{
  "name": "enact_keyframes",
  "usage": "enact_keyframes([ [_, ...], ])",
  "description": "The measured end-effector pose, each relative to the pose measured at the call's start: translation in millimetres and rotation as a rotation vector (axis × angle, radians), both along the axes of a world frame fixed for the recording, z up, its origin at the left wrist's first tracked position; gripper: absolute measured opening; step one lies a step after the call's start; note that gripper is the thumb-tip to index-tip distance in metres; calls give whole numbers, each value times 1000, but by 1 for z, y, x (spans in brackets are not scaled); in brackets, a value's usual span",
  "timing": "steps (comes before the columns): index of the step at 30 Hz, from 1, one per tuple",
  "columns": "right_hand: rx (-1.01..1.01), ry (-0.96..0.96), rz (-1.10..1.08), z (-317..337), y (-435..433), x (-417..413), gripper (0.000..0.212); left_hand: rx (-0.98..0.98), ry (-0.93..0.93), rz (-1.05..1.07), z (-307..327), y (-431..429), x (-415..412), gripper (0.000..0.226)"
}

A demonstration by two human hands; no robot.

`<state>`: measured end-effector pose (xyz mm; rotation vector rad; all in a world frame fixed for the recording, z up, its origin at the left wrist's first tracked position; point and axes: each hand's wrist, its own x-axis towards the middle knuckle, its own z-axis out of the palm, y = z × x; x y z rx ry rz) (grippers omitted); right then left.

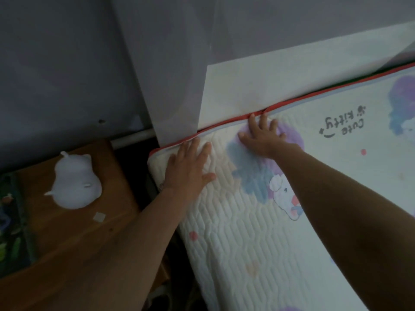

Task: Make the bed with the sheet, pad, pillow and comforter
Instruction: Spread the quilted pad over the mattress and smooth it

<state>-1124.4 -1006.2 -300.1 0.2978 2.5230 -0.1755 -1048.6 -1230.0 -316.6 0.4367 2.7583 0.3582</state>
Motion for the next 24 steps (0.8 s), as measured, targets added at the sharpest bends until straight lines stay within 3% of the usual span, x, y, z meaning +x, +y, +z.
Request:
enact_keyframes([
  [7,-185,155,23,40,30,10,77,-51,-72,-43,35,12,-18,75],
  [13,-60,173,-1,107,88,51,62,145,-8,-295,91,78,-33,53],
  [18,34,241,-86,152,173,90,54,327,-61,-404,133,166,-29,36],
  [24,83,270,-224,175,263,144,50,376,24,-537,143,251,-20,42],
])
